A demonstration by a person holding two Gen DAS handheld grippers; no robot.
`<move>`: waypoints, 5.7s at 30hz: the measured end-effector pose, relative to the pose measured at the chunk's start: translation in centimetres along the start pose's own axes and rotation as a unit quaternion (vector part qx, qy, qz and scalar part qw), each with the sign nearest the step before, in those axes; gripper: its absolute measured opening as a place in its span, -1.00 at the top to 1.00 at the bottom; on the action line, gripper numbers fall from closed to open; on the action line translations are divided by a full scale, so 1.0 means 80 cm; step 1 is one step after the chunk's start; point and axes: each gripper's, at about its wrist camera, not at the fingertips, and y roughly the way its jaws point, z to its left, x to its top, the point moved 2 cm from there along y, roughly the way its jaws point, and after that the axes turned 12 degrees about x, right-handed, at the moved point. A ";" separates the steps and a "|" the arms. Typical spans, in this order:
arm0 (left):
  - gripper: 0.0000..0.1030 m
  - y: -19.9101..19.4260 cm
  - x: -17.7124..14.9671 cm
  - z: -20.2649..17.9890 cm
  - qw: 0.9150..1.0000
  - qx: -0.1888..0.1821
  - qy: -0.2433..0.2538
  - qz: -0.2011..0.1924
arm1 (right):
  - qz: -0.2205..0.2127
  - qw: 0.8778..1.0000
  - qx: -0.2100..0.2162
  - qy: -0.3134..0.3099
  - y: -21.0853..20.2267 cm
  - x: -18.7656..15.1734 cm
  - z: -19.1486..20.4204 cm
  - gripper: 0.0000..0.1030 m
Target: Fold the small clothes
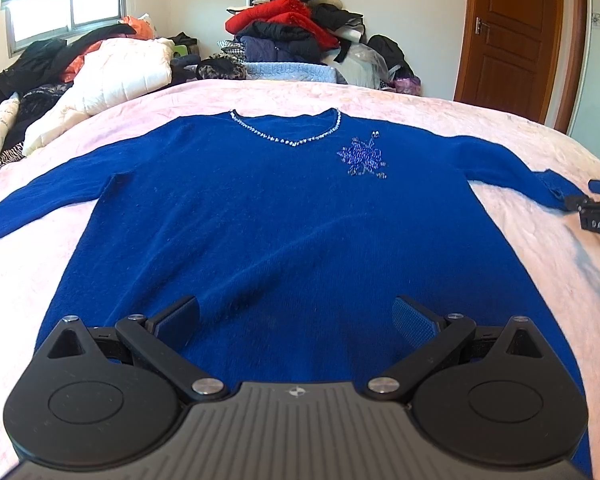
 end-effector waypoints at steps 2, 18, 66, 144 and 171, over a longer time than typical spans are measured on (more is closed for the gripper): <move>-1.00 0.005 0.006 -0.003 1.000 -0.001 -0.003 0.000 | 0.006 1.000 0.013 -0.013 0.010 -0.001 0.000 -0.03; -1.00 0.023 0.047 -0.029 1.000 -0.015 0.004 -0.012 | 0.001 0.998 0.062 -0.029 0.022 0.009 -0.013 0.16; -0.99 0.137 0.180 -0.148 0.883 -0.395 -0.192 0.163 | -0.082 0.992 0.099 0.010 0.010 0.037 0.002 0.93; 0.93 0.165 0.259 0.140 0.923 -0.250 -0.291 0.038 | -0.027 0.589 0.376 0.715 0.160 0.016 0.004 0.37; 0.93 0.303 0.186 0.227 0.922 -0.122 -0.347 0.123 | -0.007 0.760 0.370 0.535 0.116 0.117 0.019 0.22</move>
